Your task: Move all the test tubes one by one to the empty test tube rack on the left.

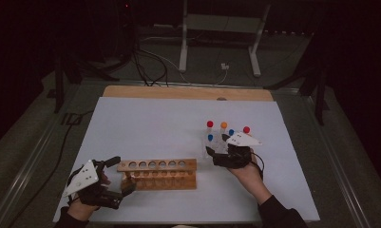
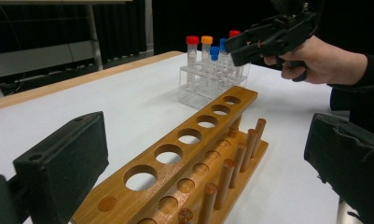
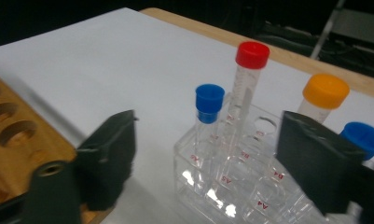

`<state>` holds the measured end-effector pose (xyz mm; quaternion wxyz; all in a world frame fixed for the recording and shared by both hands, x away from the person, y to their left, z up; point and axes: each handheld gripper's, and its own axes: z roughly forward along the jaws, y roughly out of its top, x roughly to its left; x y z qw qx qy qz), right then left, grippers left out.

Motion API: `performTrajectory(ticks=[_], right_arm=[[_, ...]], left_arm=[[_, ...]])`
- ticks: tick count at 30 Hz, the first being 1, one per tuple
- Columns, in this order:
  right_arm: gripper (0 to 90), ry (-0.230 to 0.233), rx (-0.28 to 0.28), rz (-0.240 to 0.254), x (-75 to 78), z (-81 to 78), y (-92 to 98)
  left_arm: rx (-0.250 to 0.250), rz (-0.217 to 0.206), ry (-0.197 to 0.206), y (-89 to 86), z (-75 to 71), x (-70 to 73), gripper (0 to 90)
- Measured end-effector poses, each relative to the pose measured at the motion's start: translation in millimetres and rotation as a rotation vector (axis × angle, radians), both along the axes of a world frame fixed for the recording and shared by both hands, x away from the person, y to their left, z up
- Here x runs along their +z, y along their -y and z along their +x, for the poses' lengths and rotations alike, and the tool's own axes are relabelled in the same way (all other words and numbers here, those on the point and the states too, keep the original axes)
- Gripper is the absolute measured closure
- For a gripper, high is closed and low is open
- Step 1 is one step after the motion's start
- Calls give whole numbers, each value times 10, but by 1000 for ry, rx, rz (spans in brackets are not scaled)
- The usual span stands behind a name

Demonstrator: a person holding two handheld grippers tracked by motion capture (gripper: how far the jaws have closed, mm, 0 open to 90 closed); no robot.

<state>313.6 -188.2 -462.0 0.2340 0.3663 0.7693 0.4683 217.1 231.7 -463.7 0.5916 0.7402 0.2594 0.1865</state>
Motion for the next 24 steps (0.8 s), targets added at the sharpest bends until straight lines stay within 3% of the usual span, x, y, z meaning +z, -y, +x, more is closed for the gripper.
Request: performTrajectory(ticks=[5, 9, 14, 24], right_arm=[[334, -27, 1, -15, -42, 41, -27], [467, -39, -14, -20, -73, 83, -42], [592, -51, 8, -31, -102, 111, -62], [711, -72, 9, -53, -149, 159, -100]], left_arm=[[-1, 1, -1, -1, 3, -5, 5], [-3, 1, -1, 3, 2, -6, 5], [-6, 6, -2, 7, 1, -9, 5], [-7, 9, -4, 3, 2, -13, 5]])
